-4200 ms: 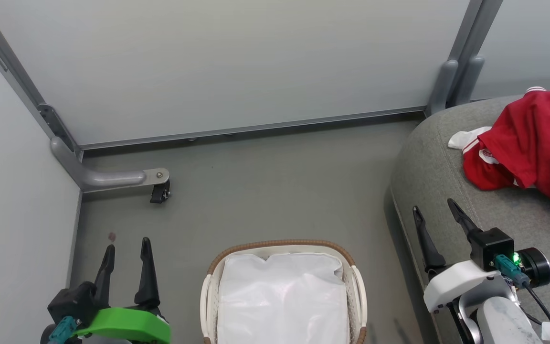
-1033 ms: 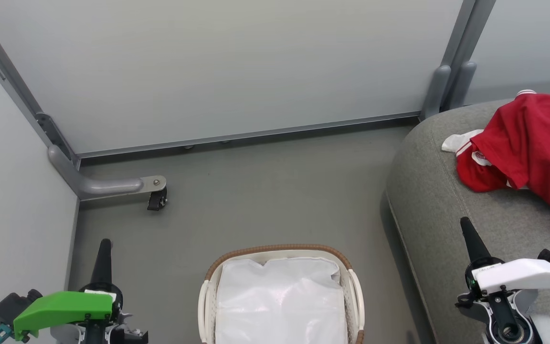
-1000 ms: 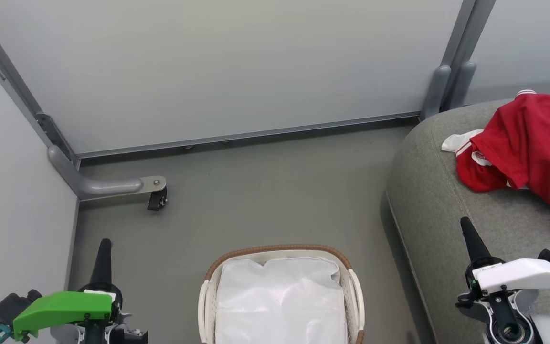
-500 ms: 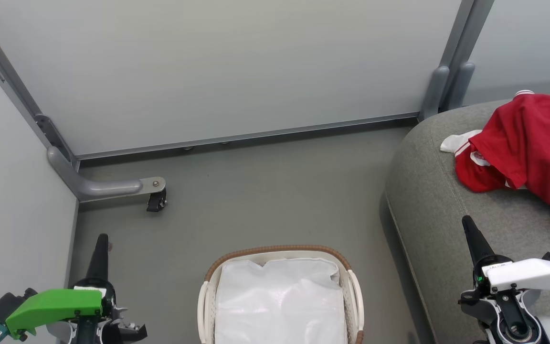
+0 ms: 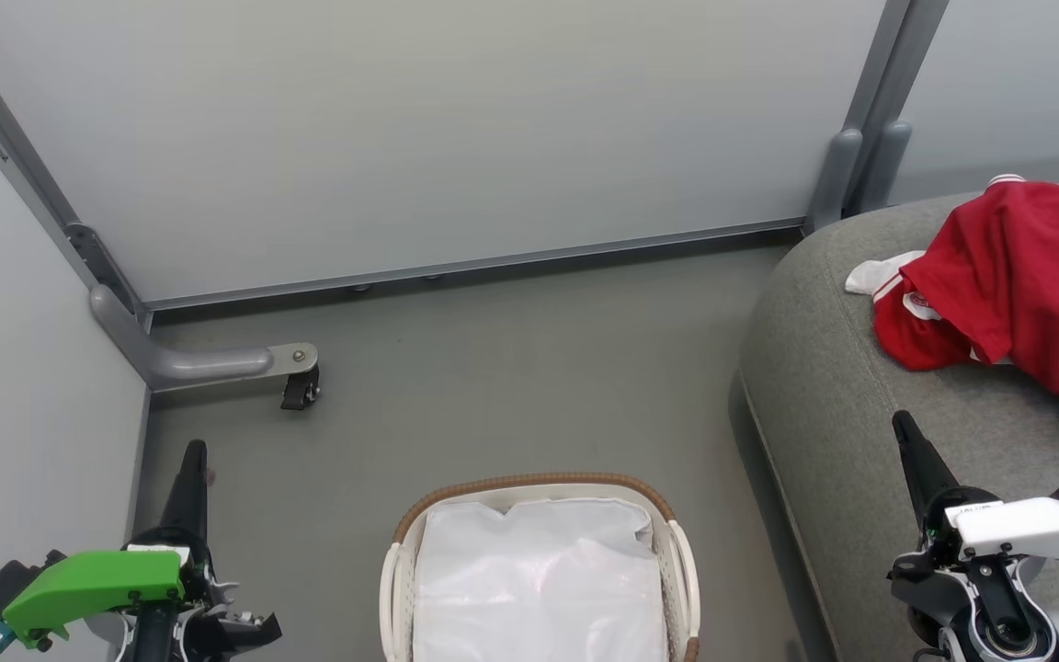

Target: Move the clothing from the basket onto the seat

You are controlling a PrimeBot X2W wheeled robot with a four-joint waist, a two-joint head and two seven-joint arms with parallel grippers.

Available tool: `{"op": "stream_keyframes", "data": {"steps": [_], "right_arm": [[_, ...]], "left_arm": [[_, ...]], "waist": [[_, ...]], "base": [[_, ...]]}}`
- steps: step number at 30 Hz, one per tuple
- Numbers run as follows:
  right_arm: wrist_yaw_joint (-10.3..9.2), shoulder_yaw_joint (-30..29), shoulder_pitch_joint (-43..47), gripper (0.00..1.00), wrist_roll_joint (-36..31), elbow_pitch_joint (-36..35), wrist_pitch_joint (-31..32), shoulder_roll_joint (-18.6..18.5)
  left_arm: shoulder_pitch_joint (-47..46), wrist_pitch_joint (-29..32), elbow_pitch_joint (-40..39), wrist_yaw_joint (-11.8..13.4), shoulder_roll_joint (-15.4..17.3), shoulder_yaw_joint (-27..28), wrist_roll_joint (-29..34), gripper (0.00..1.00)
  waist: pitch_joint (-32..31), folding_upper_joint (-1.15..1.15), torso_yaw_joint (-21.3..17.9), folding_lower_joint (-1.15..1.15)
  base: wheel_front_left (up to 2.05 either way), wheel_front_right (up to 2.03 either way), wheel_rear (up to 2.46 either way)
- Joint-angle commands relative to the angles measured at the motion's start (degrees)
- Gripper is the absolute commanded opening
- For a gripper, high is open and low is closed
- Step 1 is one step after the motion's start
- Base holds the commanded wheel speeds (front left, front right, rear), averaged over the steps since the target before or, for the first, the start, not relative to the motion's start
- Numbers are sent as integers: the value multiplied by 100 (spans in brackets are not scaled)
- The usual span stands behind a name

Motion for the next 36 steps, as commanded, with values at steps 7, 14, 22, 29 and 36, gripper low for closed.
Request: {"op": "stream_keyframes", "data": {"steps": [7,14,22,29,36], "right_arm": [[0,-45,64,0,397,-66,96,-38],[0,-69,75,0,688,-89,175,-40],[1,-76,81,0,790,-99,196,-40],[1,-76,81,0,790,-99,196,-40],[0,-76,81,0,790,-98,196,-41]], "left_arm": [[-110,99,-62,-44,37,65,-308,0],[-121,175,-74,-48,38,93,-549,0],[-116,201,-77,-52,39,101,-624,0],[-116,200,-77,-52,39,101,-625,0],[-115,200,-78,-52,40,100,-625,0]], "waist": [[-10,0,-8,0],[-18,0,-15,0],[-23,0,-19,0],[-23,0,-19,0],[-23,0,-19,0]], "base": [[0,0,0],[0,0,0],[0,0,0],[0,0,0],[0,0,0]]}}
